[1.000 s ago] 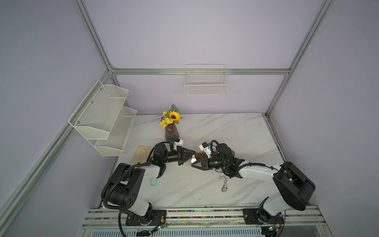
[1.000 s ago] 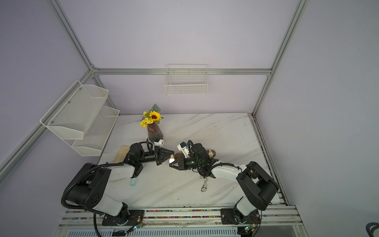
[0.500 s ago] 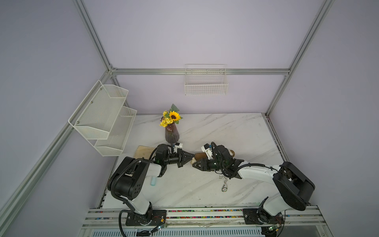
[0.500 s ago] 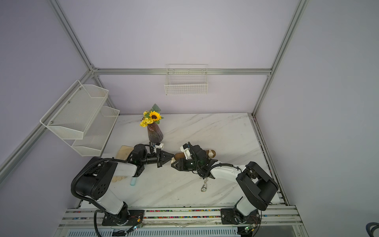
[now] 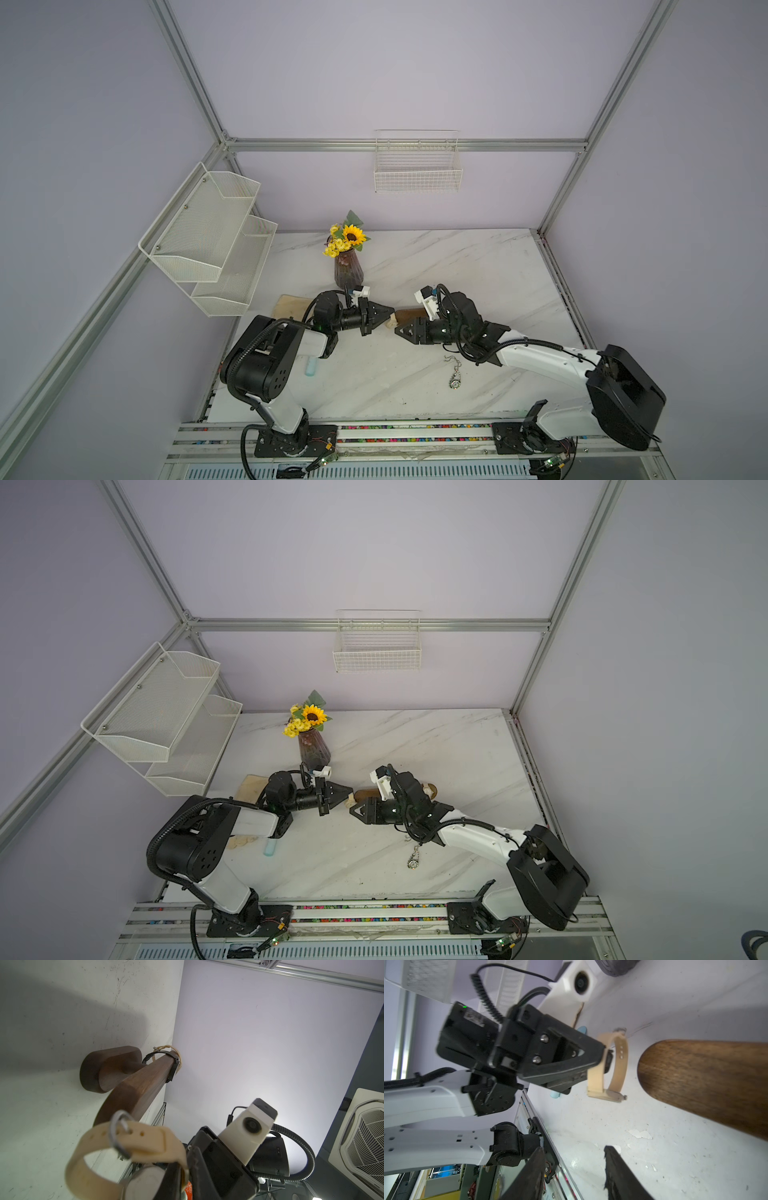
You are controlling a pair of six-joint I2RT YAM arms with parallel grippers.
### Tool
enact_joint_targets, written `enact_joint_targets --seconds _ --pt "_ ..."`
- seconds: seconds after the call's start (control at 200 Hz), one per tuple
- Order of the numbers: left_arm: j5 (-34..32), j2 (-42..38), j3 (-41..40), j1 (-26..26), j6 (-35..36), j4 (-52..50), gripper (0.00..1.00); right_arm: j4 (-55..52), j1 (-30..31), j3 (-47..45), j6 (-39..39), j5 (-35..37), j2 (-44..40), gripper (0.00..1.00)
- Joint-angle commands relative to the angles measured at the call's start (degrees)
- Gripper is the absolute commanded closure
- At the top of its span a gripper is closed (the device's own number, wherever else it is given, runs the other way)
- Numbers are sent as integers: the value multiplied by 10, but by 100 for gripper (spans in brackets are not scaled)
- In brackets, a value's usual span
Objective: Place watch on stand
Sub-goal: Place the watch on the stand.
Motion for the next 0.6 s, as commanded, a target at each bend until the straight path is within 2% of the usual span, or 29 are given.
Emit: enact_joint_targets --seconds 0.0,0.14,0.275,0.595 --pt "2 38 2 3 -62 127 88 -71 -15 27 -23 24 -51 51" --pt "-7 81 -7 2 -83 162 89 -72 -51 33 -18 -4 -71 52" --pt "-11 102 -2 -3 -127 233 89 -71 -56 33 -20 -14 -68 54" --pt "-15 110 9 -14 -143 238 89 -71 -62 35 -24 -22 -49 55"
